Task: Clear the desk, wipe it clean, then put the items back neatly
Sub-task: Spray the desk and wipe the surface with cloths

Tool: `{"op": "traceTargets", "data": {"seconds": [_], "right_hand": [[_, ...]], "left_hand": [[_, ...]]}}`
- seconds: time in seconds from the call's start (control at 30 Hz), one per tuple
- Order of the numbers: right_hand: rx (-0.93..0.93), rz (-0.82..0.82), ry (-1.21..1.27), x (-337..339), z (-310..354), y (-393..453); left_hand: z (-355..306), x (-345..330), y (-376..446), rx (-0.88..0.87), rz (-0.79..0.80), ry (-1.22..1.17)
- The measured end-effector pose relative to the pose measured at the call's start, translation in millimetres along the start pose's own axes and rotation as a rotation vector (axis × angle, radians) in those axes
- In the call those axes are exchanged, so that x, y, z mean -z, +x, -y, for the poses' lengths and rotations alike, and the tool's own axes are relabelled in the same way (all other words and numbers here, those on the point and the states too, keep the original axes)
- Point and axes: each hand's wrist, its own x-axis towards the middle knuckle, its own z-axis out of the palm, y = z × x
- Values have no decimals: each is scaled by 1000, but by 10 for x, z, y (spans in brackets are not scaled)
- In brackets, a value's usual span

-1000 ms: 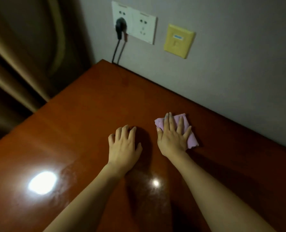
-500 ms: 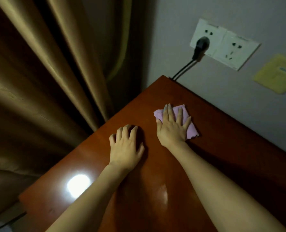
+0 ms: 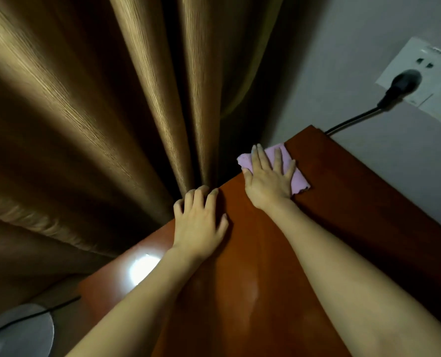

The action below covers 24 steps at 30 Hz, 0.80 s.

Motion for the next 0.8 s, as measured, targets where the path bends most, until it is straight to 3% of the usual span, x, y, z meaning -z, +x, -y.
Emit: {"op": "traceTargets", "data": {"seconds": [0.23,0.8], "right_hand": [[96,12,-6,-38,23,-345],[-44,8,8,-229,-854,-1740]], "left_hand": [[-190,-30,-210,-20,4,-3],[-1059,-287,-1057,-146,75,-49]]}}
